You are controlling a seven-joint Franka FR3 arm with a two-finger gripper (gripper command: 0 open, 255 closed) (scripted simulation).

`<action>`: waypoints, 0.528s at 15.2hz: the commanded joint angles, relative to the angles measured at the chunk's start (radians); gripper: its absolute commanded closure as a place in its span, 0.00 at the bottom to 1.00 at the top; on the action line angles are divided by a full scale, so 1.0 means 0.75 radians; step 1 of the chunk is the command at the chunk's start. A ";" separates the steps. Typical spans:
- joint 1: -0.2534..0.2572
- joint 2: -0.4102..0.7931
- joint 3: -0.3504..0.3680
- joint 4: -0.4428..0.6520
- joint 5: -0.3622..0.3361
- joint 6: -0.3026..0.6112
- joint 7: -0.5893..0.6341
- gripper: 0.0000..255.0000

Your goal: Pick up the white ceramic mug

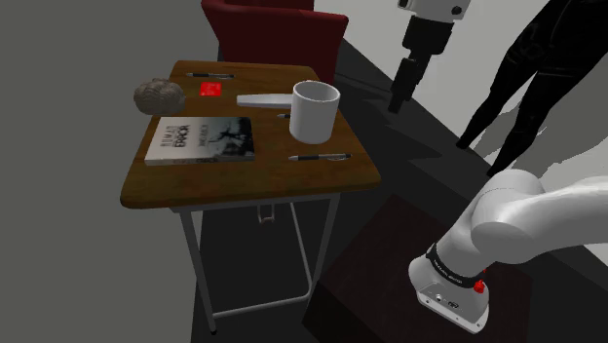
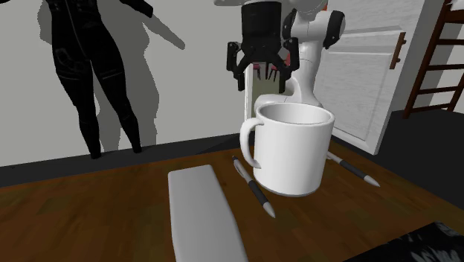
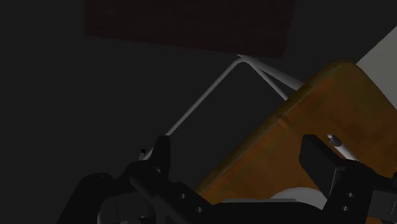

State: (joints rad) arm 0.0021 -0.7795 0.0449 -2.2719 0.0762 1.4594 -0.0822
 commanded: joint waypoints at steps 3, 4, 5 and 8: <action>0.007 0.053 0.054 0.034 0.027 0.045 0.061 0.00; 0.010 0.081 0.081 0.054 0.039 0.068 0.092 0.00; 0.013 0.110 0.107 0.075 0.048 0.089 0.123 0.00; 0.017 0.205 0.186 0.148 0.067 0.151 0.215 0.00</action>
State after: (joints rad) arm 0.0154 -0.6516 0.1684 -2.1798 0.1246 1.5548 0.0588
